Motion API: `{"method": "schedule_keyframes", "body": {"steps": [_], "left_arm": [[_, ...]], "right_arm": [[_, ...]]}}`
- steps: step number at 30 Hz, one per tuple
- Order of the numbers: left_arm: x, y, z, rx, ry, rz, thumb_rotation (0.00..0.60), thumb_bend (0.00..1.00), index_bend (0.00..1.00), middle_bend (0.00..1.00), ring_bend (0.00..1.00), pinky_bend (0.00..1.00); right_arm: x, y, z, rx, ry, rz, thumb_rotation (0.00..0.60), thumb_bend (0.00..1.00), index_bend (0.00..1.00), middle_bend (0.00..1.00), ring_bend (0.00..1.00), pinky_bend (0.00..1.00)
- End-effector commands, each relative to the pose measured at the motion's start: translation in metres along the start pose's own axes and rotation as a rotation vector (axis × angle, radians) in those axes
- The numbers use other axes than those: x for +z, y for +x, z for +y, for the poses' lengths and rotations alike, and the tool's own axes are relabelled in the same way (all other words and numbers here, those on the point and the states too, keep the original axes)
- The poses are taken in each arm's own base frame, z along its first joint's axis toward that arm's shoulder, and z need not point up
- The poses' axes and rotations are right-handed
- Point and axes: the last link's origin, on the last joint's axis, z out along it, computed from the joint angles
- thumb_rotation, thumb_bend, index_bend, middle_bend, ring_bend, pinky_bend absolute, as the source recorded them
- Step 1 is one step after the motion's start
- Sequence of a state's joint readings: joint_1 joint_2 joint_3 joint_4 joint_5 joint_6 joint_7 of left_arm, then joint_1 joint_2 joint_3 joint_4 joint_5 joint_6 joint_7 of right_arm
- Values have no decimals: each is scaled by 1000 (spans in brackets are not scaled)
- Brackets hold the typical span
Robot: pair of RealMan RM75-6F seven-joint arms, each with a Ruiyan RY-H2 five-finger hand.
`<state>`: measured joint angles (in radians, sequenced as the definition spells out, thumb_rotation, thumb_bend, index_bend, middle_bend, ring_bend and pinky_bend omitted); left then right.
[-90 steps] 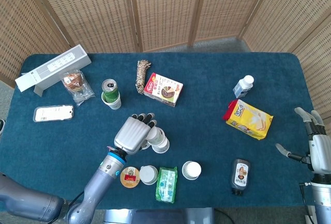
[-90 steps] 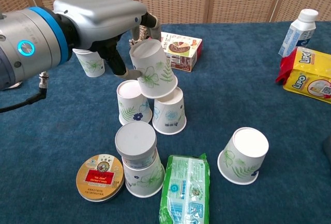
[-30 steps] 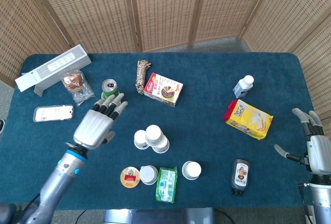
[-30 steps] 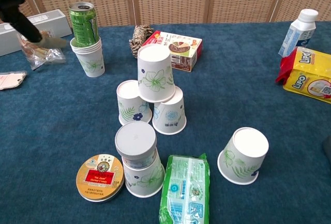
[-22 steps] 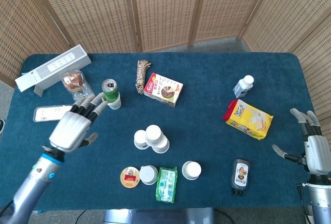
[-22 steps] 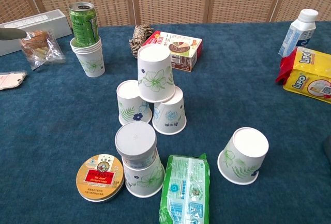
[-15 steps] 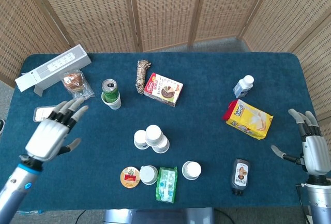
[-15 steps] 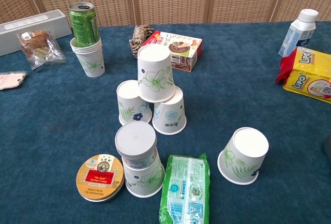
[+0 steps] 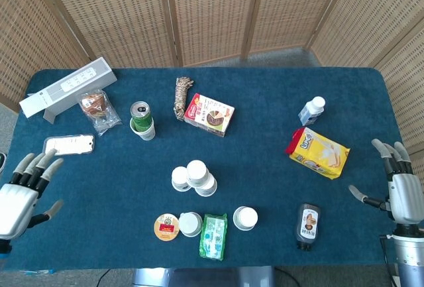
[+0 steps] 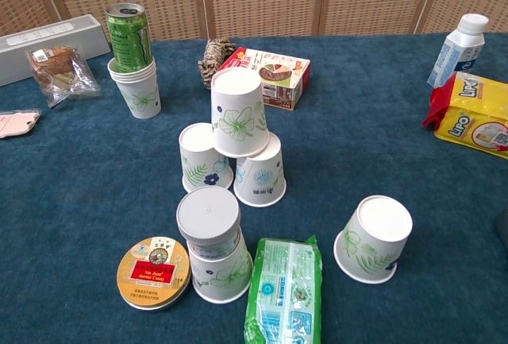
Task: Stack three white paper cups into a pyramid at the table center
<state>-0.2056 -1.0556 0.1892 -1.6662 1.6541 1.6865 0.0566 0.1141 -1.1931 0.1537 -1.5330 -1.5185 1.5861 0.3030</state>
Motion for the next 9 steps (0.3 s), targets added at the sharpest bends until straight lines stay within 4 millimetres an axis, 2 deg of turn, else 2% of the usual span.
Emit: {"method": "schedule_keyframes", "body": {"steps": [1,3,5,9], "left_arm": [[-12,-5,-9,-27,40,12,600,315,26,0,0,0],[-17,-6,-14,-30,57,15,600,314,21,0,0,0],[-19,-4,-17,-25,64,25,600,312,11,0,0,0],[-23,1,-22,-38,91,34,600,312,1,0,0,0]], "right_arm": [[-1,0,1,-21,-16,-5,600,127,64,151,56,0],[-1,0,1,-34,-27,-16,600,122,47,101,8,0],[-1,0,0,-41,-31,-22,600,118,33,69,0,0],[-1,-1,-2,-51,-28,-28,600,116,29,57,0,0]]}}
